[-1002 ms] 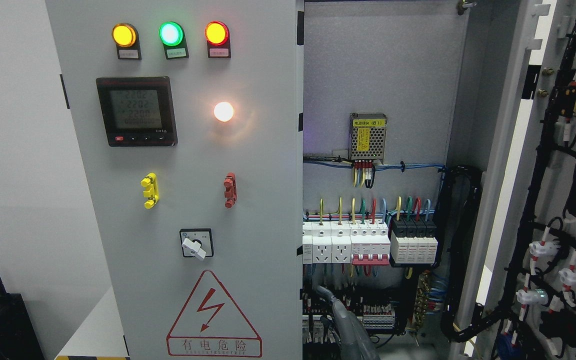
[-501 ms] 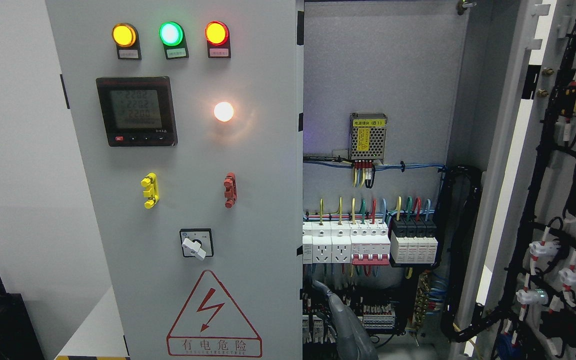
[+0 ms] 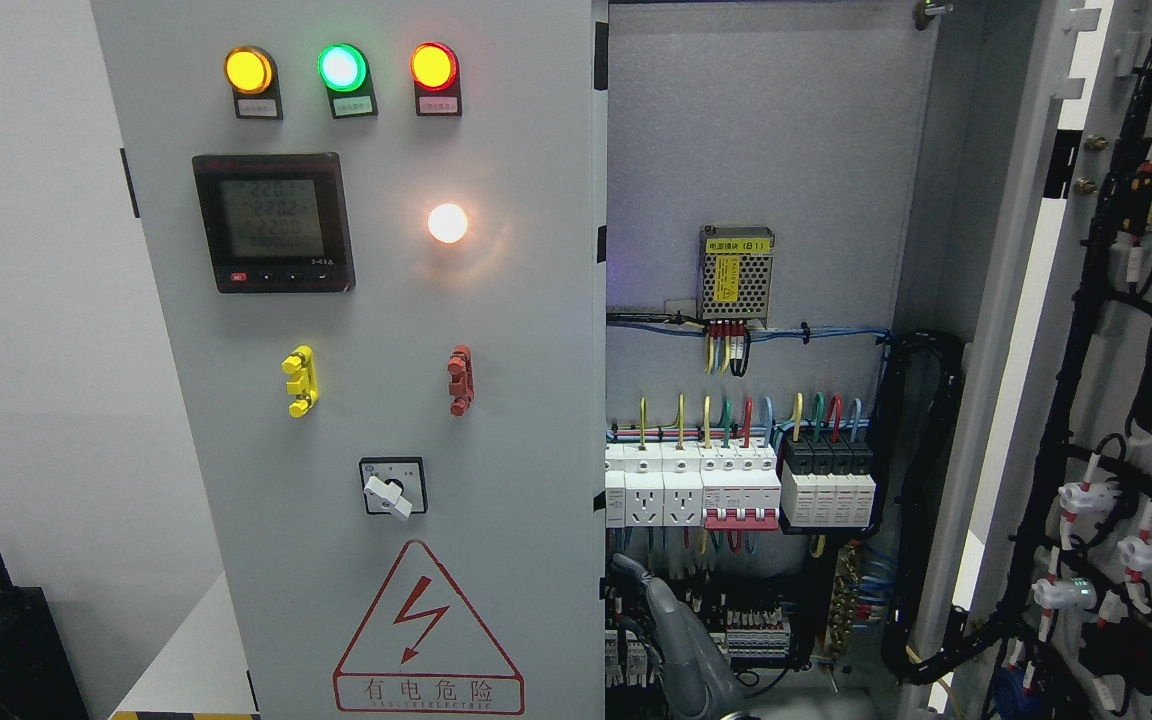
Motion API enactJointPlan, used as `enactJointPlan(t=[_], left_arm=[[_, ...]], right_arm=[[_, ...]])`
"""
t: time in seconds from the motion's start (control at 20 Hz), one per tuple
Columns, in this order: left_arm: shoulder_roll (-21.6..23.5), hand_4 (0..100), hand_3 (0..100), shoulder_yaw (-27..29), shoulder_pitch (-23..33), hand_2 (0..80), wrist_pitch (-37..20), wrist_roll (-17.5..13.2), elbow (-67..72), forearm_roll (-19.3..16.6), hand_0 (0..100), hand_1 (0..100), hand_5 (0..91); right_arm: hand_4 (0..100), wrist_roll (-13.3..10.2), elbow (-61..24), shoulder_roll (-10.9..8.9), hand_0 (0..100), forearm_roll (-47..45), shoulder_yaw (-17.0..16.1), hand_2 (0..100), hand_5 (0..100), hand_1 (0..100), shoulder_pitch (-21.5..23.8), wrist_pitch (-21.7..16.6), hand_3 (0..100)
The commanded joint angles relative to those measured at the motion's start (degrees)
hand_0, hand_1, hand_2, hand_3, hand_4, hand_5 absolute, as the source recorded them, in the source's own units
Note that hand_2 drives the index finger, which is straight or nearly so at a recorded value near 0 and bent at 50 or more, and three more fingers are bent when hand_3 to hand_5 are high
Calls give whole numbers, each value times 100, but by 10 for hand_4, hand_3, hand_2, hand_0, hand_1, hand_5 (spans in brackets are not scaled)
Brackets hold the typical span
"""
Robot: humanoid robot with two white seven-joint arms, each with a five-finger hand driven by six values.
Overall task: Open door with both hands
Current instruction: 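Raise the right hand toward the lower cabinet interior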
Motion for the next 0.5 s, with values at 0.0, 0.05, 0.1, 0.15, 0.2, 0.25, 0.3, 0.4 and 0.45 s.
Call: enactJointPlan(t=[0.0, 0.05, 0.1, 0.15, 0.2, 0.25, 0.3, 0.4, 0.45], left_arm=[[0, 32, 0, 1, 0, 0, 4, 1, -62, 0, 0, 0, 0], [0, 32, 0, 1, 0, 0, 4, 1, -62, 0, 0, 0, 0], [0, 32, 0, 1, 0, 0, 4, 1, -62, 0, 0, 0, 0], [0, 32, 0, 1, 0, 0, 4, 1, -62, 0, 0, 0, 0], [0, 32, 0, -7, 0, 0, 4, 1, -62, 0, 0, 0, 0], [0, 32, 0, 1, 0, 0, 4, 1, -62, 0, 0, 0, 0], [0, 32, 0, 1, 0, 0, 4, 1, -62, 0, 0, 0, 0], [0, 32, 0, 1, 0, 0, 4, 1, -62, 0, 0, 0, 0], [0, 32, 0, 1, 0, 0, 4, 1, -62, 0, 0, 0, 0]], right_arm=[[0, 183, 111, -60, 0, -68, 80, 0, 0, 0, -118, 15, 0], [0, 192, 129, -60, 0, -68, 80, 0, 0, 0, -136, 15, 0], [0, 192, 138, -60, 0, -68, 80, 0, 0, 0, -145, 15, 0], [0, 192, 138, -69, 0, -68, 80, 0, 0, 0, -145, 15, 0], [0, 201, 147, -104, 0, -77, 80, 0, 0, 0, -153, 15, 0], [0, 201, 164, -113, 0, -68, 80, 0, 0, 0, -188, 15, 0], [0, 201, 190, -122, 0, -77, 80, 0, 0, 0, -206, 6, 0], [0, 210, 234, -139, 0, -77, 80, 0, 0, 0, -233, 6, 0], [0, 262, 226, -166, 0, -77, 80, 0, 0, 0, -233, 6, 0]])
